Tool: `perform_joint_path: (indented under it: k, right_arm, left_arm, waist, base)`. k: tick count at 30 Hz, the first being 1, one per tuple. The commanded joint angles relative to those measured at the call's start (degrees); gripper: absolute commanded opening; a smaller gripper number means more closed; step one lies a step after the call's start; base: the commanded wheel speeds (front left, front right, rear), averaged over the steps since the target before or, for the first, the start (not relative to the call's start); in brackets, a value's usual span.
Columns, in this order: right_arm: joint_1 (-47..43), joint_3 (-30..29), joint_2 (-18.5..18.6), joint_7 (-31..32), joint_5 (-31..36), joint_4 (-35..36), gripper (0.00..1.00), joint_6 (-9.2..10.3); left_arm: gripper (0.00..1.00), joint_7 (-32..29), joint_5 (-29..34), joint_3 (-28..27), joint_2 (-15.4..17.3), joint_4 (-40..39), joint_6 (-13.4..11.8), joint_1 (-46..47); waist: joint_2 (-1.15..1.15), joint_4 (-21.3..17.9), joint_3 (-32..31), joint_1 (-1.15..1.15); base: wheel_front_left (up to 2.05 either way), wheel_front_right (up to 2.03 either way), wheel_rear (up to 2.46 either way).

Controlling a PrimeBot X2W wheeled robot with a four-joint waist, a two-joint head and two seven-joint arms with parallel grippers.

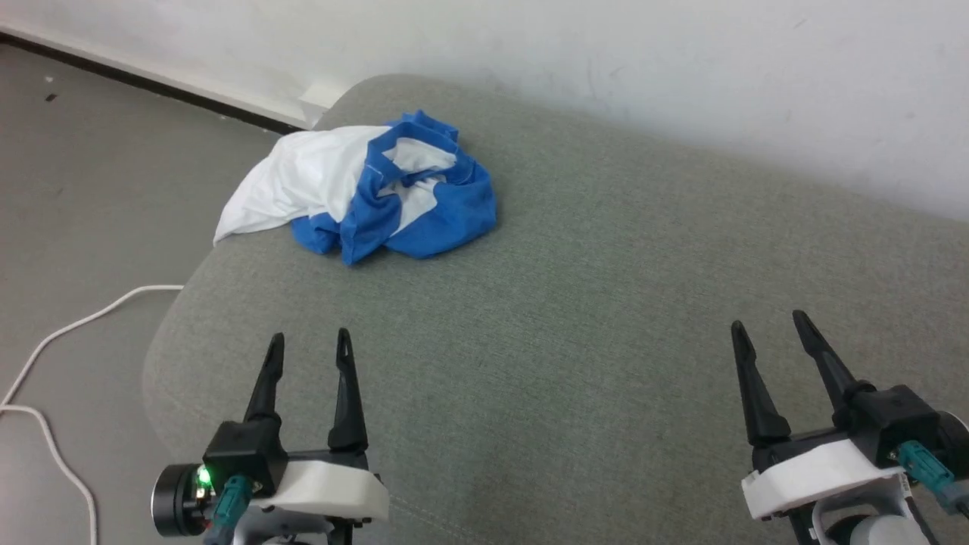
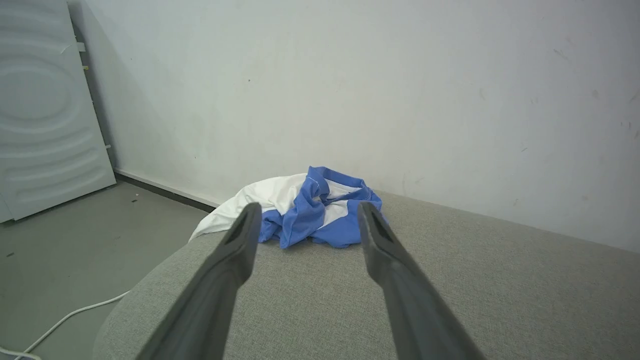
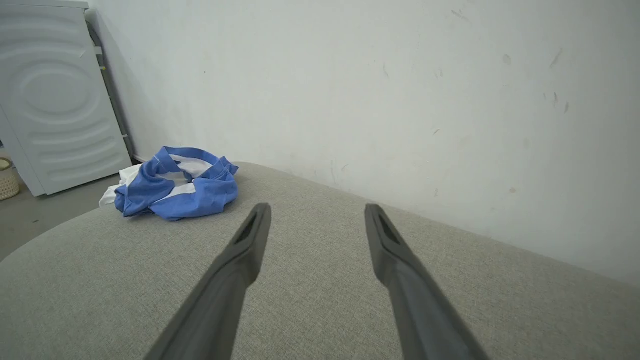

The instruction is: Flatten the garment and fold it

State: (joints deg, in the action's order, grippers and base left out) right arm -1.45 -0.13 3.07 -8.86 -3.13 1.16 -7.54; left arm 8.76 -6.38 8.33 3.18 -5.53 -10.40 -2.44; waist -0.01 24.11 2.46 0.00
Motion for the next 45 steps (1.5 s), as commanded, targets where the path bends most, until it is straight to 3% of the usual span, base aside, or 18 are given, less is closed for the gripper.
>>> perform_joint_path:
  k: [1, 45]
  right_arm:
    - [-0.7, -0.2, -0.1, -0.7, -0.4, 0.3, 1.0, 0.03]
    - [-2.3, 0.3, -0.2, -5.8, 0.0, 3.1, 1.0, 0.05]
  left_arm:
    - [1.0, 0.8, -0.5, 0.5, -0.2, -0.4, -0.6, -1.0]
    - [1.0, 5.9, -3.3, 5.6, -0.3, -3.5, -6.3, -3.2]
  waist:
    - [0.01, 0.9, 0.2, 0.0]
    - [0.01, 13.6, 2.3, 0.0]
  base:
    - [0.0, 0.0, 0.0]
    - [0.0, 0.0, 0.0]
